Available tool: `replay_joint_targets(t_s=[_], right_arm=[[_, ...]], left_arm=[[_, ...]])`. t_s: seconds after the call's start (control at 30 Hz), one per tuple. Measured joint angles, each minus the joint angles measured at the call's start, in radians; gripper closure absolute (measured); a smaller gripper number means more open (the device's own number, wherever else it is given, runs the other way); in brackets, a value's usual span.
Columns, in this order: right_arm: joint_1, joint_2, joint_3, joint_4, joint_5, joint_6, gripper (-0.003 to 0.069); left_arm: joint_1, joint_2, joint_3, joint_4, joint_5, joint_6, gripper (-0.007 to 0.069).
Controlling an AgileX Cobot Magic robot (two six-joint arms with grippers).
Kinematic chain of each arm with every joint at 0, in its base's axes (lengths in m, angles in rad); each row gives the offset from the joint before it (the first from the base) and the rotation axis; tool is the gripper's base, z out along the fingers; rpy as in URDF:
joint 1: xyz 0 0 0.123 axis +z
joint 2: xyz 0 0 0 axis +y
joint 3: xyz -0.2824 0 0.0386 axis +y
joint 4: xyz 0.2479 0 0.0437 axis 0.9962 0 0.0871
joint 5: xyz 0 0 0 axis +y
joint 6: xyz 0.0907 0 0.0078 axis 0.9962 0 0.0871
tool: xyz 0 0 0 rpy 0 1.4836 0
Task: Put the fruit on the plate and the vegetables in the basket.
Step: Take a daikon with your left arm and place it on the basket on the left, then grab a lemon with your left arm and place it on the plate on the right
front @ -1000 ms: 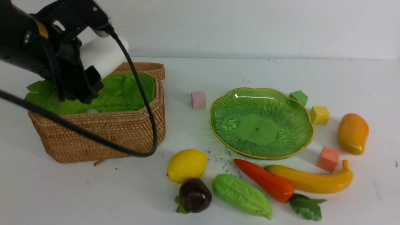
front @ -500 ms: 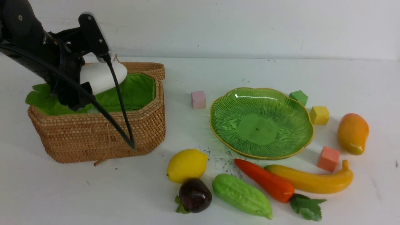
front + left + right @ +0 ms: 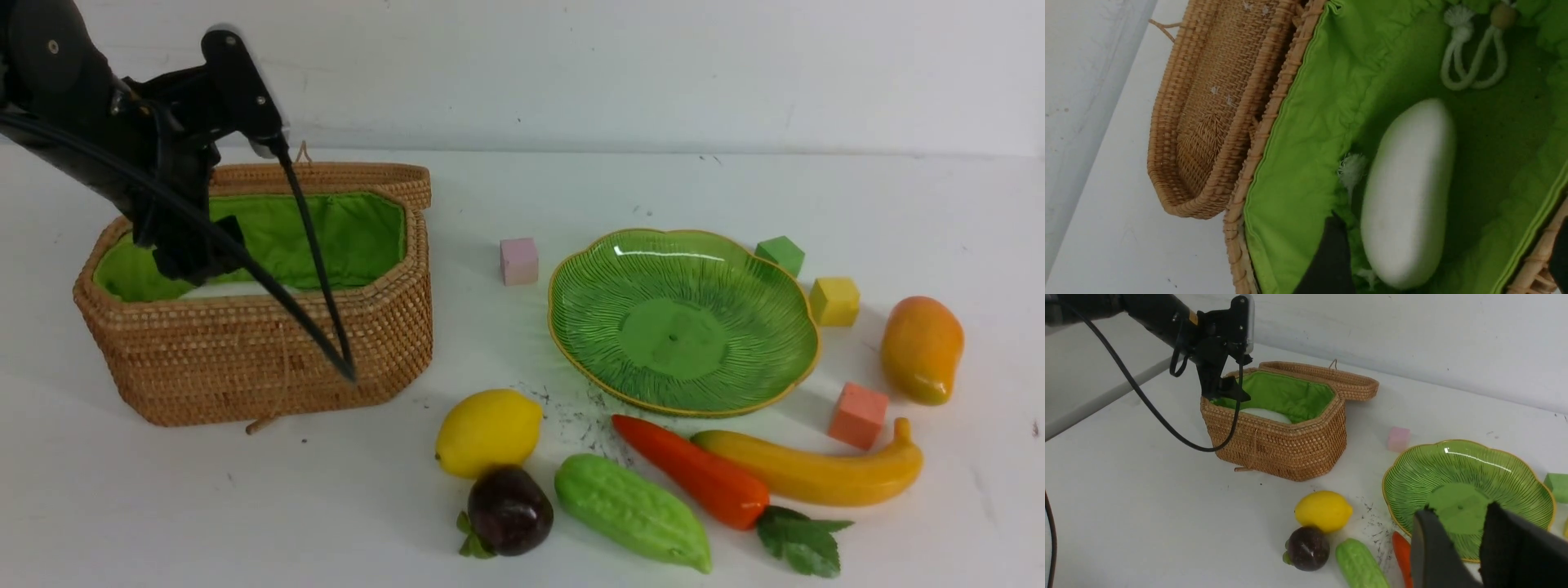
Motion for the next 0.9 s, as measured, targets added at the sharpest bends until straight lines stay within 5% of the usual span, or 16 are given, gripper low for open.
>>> replay_joint_targets(t_s=[0.13,0.3,0.33,0.4,0.67,0.9], right_arm=[[0.0,0.0,0.0,0.0,0.002,0.0,0.0455],[0.0,0.0,-0.006,-0.012,0.051,0.0,0.0454],[0.0,0.0,-0.006,-0.012,0.056,0.0,0.0454],[0.0,0.0,-0.017,-0.014,0.145,0.0,0.0454],[0.0,0.0,-0.046,-0.015,0.341,0.0,0.0454],[0.0,-0.004,-0.05,-0.017,0.341,0.0,0.0449]], left_arm=[[-0.005,-0.021,0.0,-0.054,0.009,-0.04,0.0114],[-0.1,-0.081,0.0,-0.21,0.063,-0.106,0.0486],[-0.1,-0.081,0.0,-0.21,0.063,-0.106,0.0486],[-0.202,-0.098,0.0,-0.247,0.12,-0.128,0.0637],[-0.522,-0.041,-0.001,-0.229,0.159,-0.208,0.0594],[-0.564,0.103,-0.001,-0.094,0.087,-0.307,0.0261]])
